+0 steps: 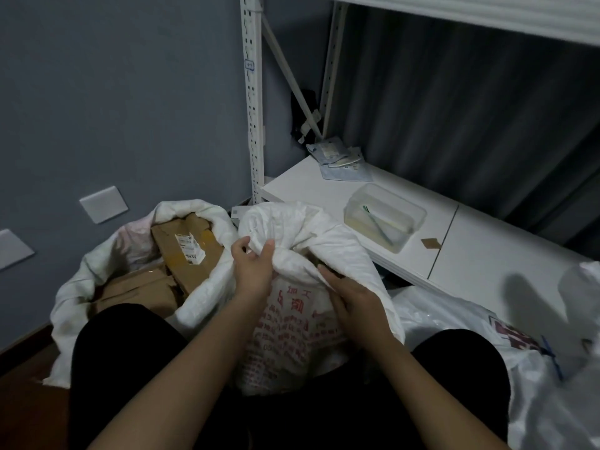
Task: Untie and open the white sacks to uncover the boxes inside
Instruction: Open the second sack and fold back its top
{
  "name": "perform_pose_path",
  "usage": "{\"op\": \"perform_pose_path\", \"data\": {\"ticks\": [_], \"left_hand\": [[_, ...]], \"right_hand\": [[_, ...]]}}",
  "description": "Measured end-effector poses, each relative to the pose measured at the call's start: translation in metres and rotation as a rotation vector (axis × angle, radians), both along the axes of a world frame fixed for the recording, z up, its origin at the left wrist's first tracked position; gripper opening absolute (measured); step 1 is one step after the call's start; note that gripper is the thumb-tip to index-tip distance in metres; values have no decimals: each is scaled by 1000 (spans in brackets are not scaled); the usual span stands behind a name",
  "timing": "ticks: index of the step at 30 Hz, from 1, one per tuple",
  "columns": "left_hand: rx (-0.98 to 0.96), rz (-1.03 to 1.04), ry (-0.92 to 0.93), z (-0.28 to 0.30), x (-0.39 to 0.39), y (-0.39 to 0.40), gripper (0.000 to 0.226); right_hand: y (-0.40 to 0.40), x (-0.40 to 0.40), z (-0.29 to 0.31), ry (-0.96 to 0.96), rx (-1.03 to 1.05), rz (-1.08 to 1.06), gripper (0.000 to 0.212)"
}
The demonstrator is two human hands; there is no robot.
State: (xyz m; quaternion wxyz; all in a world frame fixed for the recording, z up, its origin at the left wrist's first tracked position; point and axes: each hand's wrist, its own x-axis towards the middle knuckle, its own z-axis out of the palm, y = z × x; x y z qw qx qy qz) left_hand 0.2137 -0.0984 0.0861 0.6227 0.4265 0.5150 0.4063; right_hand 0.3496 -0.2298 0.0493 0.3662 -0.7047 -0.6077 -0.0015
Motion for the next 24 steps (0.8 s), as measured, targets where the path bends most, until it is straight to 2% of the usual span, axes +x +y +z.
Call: {"op": "perform_pose_path", "data": {"ticks": [3,7,9,12,16,17,19,22,24], "left_hand": [[-73,69,1,3,4,9,31],[-156,52,-160,9,2,10,32],[-175,1,-220,13,2,8,34],[-167,-65,-218,19,3,1,31],[-139,-145,-103,17,-8,1,28],[-127,-146,-39,15,-12,4,33],[-126,-146,96,10,-17,10,41],[-188,-127,151,3,-19,14,22],[-212,-108,128,-3,-21,13,20]], "right_hand": [[-3,1,1,-89,-91,40,44],[-3,4,23,-131,-177,48,39],[5,-3,41,-86,-150,49,32],[26,-23,55,75,-193,-37,40],[37,-36,34,211,-68,-45,24],[37,-38,29,159,-46,-14,24],[33,-43,21,-79,-23,84,31],[29,-48,8,-356,-95,173,49],[26,-45,3,-393,-114,198,45]]}}
